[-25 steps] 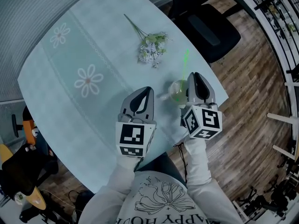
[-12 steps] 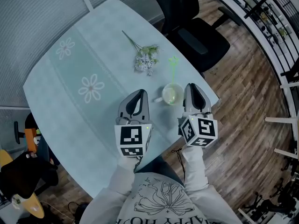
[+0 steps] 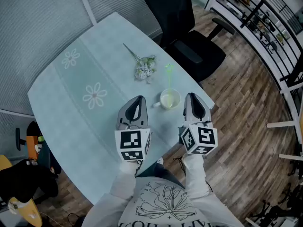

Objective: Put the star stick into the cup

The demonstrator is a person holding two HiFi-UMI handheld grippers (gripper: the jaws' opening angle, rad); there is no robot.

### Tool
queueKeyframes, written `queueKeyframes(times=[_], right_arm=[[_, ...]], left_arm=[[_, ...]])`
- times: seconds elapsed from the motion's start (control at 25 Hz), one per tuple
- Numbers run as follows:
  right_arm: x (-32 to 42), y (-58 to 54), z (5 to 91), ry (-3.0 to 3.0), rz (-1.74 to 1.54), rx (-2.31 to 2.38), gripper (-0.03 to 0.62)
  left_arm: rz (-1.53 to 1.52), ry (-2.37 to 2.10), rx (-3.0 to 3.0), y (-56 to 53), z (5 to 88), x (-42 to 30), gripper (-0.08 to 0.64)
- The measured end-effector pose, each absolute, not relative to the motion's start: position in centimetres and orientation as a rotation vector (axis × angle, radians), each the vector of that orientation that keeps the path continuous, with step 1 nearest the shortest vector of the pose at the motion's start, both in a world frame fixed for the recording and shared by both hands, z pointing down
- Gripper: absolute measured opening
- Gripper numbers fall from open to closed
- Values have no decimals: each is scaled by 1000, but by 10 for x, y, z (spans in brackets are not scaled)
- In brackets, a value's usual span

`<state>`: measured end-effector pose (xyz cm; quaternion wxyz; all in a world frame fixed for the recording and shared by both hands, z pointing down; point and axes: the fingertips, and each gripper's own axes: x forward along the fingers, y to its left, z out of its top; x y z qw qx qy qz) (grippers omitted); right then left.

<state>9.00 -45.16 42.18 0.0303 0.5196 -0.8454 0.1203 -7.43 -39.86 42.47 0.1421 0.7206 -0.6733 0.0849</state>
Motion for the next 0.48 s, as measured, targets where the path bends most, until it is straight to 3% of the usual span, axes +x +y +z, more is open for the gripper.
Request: queueKeyframes(times=[0.48], right_arm=[[104,-428,395,-2634,334,1635,38]], left_arm=[[215,-1971,2101,-378,402,-61,6]])
